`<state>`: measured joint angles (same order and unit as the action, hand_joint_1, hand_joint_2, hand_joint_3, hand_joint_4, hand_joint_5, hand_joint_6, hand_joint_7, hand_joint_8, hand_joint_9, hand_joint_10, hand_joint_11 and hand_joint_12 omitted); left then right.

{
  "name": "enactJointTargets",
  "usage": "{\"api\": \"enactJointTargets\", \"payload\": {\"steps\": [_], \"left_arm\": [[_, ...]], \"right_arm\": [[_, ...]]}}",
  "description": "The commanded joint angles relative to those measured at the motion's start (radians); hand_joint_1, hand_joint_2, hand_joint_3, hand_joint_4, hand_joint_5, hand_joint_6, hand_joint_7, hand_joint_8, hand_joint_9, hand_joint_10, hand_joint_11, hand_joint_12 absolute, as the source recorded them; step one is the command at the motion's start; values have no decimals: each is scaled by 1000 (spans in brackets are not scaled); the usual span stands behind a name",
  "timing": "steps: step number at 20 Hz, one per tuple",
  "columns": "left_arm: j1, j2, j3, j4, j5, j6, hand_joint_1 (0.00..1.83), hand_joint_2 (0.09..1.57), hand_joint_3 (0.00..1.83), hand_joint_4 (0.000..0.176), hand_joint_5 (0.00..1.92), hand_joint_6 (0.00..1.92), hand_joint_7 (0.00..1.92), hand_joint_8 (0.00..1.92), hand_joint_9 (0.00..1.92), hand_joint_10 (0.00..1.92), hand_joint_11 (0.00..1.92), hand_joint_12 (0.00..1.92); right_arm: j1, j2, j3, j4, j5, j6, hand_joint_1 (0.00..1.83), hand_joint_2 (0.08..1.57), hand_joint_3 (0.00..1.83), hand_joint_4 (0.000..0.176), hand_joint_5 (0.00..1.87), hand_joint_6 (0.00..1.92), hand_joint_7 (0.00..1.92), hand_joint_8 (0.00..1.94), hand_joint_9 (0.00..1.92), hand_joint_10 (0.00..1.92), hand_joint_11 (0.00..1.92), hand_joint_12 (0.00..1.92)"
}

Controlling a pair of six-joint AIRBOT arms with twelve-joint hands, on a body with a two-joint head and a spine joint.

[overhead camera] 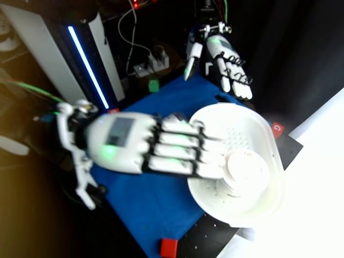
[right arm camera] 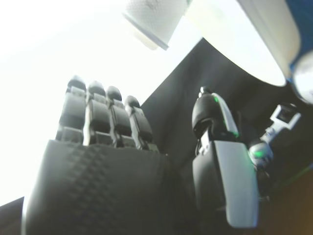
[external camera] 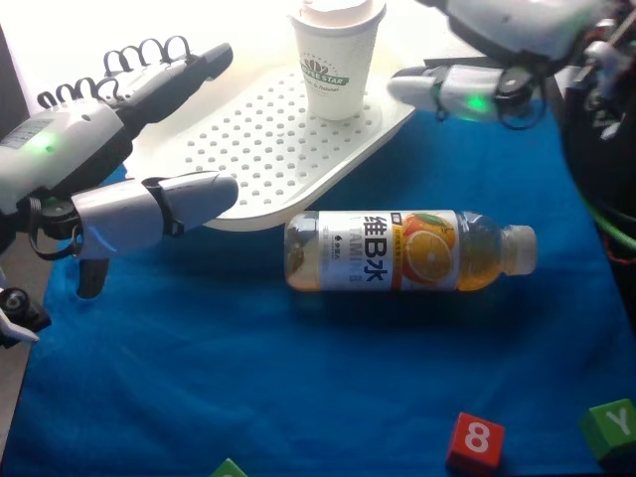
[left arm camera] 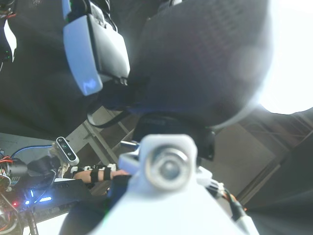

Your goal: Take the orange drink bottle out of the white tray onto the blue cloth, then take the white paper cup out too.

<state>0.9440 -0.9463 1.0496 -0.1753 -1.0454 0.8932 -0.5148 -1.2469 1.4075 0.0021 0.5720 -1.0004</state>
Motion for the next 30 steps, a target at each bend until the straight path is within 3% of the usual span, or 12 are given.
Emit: {"api": "enactJointTargets", "payload": {"steps": [1,2,5,11,14,15,16,18,20,21,24,30], "left_arm": [[-10,5,-2,1,-132,-2,226,1206,9,124,0,0,0,0,0,0,0,0],[-10,5,-2,1,-135,-2,219,1213,10,114,0,0,0,0,0,0,0,0],[-11,4,-1,1,-134,-2,278,1218,7,132,8,3,0,0,0,0,0,0],[-11,3,3,1,-137,-2,291,1227,5,128,0,0,0,0,0,0,0,0],[-11,2,3,2,-141,-2,276,1228,4,135,0,0,0,0,0,0,0,0],[-11,2,4,3,-141,-2,288,1231,4,132,0,0,0,0,0,0,0,0],[-12,2,4,3,-142,-3,268,1228,3,137,0,0,0,0,0,0,0,0],[-12,2,4,3,-144,-4,250,1219,0,140,0,0,0,0,0,0,0,0],[-12,2,4,3,-143,-5,246,1227,2,130,0,0,0,0,0,0,0,0],[-12,2,5,3,-142,-6,258,1229,2,138,0,0,0,0,0,0,0,0],[-13,2,5,5,-142,-8,262,1229,1,131,0,0,0,0,0,0,0,0],[-13,0,5,5,-142,-9,275,1220,0,152,0,0,0,0,0,0,0,0]], "right_arm": [[26,-12,14,4,94,-2,577,1219,0,33,0,0,0,0,0,0,0,0],[40,-36,39,4,80,-2,597,1214,0,38,0,0,0,0,0,0,0,0],[70,-71,76,4,67,-2,646,1193,0,0,0,0,0,0,0,0,0,0],[115,-136,151,4,63,-2,628,1158,0,40,0,0,0,0,0,0,0,0],[119,-175,194,9,46,-2,690,1148,0,27,0,0,0,0,0,0,35,22],[119,-184,204,10,36,-2,717,1100,60,23,0,0,0,0,0,0,6,719],[119,-188,217,12,22,-2,719,1114,18,17,0,0,0,0,0,0,0,1070],[118,-201,252,25,-7,-2,724,1133,11,11,0,0,0,0,0,0,0,1144],[118,-220,285,36,-35,-2,751,1123,1,0,0,0,0,0,0,0,0,603],[118,-229,300,40,-48,-2,767,1116,0,0,0,0,0,0,0,0,0,446],[118,-243,316,47,-60,-2,769,1123,0,0,0,0,0,0,0,0,0,28],[118,-245,311,46,-60,-2,753,1113,0,3,0,0,0,0,0,0,0,0]]}}
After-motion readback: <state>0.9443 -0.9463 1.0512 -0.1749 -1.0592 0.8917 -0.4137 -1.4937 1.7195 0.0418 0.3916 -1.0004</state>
